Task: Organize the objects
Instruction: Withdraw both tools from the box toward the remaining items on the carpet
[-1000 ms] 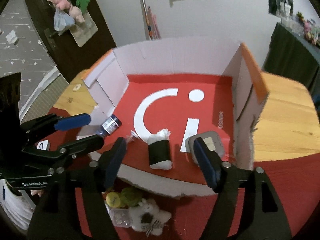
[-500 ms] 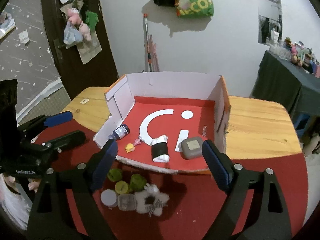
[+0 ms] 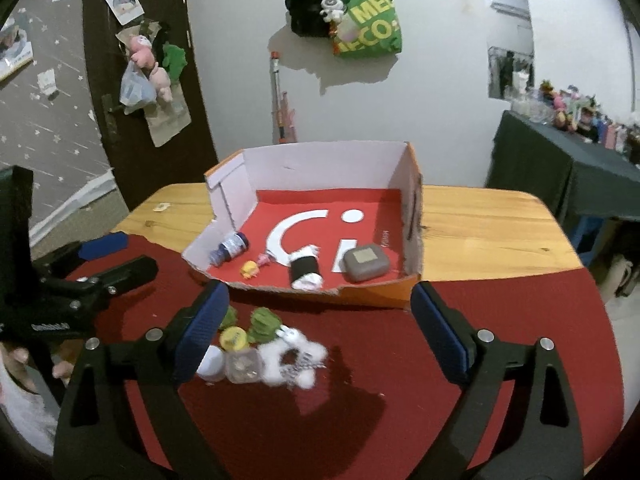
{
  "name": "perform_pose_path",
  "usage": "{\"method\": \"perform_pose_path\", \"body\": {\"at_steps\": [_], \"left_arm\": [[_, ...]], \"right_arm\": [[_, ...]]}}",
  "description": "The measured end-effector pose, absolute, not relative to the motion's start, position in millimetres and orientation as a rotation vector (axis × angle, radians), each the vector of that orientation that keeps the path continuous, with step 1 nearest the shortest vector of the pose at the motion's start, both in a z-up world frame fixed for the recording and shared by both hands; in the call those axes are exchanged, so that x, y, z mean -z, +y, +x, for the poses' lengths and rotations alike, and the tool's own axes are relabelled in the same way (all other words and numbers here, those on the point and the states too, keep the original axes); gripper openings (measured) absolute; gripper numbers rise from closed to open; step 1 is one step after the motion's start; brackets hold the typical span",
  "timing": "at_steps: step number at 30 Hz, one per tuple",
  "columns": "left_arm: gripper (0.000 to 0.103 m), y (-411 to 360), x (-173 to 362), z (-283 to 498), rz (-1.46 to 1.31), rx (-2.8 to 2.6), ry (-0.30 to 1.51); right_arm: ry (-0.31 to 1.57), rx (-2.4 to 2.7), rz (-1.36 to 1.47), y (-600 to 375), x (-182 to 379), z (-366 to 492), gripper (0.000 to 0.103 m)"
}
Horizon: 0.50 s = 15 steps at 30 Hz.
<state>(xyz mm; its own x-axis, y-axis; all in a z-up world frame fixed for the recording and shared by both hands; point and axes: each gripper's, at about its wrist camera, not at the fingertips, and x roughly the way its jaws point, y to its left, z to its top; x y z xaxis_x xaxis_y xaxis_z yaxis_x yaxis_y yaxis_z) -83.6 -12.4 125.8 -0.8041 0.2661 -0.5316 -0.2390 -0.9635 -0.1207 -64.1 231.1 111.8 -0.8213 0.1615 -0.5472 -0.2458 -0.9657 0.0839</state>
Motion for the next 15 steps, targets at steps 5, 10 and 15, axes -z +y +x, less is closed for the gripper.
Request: {"method": "perform_pose_path", "body": {"at_steps": [5, 10, 15], "left_arm": [[0.102, -7.7, -113.2, -76.9, -0.828, -2.760, -0.070], [0.103, -4.2, -99.1, -73.2, -0.862, -2.751, -0.079], [0.103, -0.1, -80.5, -71.0, -0.942, -2.700, -0.106]], "right_arm": [[0.214, -2.789, -0.819, 226.7, -99.1, -57.8, 0.098], [0.227, -2.780, -0.877, 226.2, -83.1, -58.7, 0.098], [0.200, -2.749, -0.917, 224.6, -67.9, -60.6, 0.098]]}}
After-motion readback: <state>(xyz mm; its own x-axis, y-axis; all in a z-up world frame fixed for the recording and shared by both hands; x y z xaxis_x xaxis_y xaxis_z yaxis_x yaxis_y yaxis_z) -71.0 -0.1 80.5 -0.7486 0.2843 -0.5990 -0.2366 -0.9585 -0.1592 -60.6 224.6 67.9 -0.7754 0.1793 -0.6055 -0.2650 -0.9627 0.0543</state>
